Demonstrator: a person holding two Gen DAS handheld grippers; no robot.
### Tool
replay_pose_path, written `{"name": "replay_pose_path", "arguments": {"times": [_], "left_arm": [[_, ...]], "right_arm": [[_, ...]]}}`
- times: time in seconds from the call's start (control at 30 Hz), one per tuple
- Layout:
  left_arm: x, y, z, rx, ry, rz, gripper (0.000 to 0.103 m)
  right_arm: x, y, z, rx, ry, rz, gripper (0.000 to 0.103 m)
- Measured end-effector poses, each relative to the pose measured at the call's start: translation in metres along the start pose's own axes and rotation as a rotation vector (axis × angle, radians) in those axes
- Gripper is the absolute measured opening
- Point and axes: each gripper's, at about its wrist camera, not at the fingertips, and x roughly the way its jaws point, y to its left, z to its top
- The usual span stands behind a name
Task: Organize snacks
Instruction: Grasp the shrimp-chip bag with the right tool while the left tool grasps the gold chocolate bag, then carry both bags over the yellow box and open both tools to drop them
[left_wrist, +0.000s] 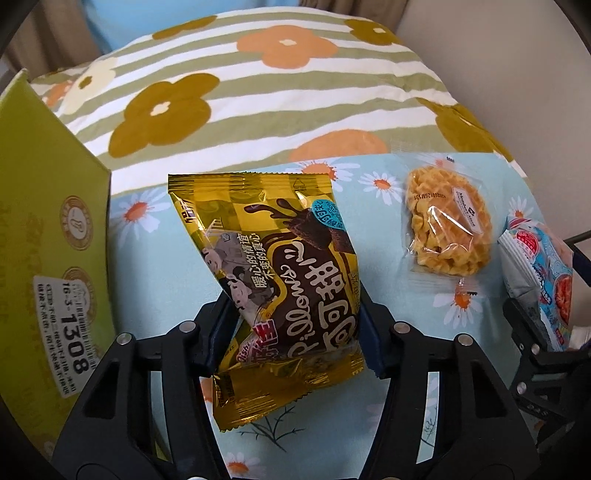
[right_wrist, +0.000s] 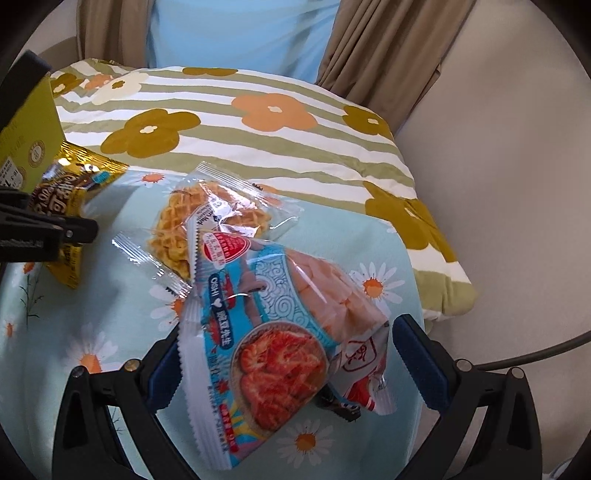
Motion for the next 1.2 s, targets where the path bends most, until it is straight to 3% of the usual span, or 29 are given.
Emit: {"name": "replay_pose_path", "arguments": {"times": [0.23, 0.37, 0.6, 0.93, 1.2], "left_arm": [[-0.003, -0.001, -0.003, -0.007, 0.016, -0.02, 0.054], [-0.009, -0.002, -0.008, -0.011, 0.01, -0.014, 0.054], [-0.027, -0.004, -0.017, -0.023, -0.017, -0.01, 0.054], [-0.068, -0.012, -0.03, -0.05, -0.09, -0.012, 0.054], [-0.137, -0.015, -0.035, -0.096, -0.217, -0.025, 0.054]], "right_arm": [[0.008, 0.004, 0.0, -0.038, 0.01, -0.003, 0.102], [0.009, 0.005, -0.002, -0.046, 0.015, 0.0, 0.085], [0.001, -0.003, -0.006, -0.03, -0.009, 0.028, 0.07], [-0.033, -0.011, -0.004, -0.029, -0.088, 0.044, 0.069], [-0.079, -0.023, 0.017, -0.003, -0.175, 0.063, 0.069]]}}
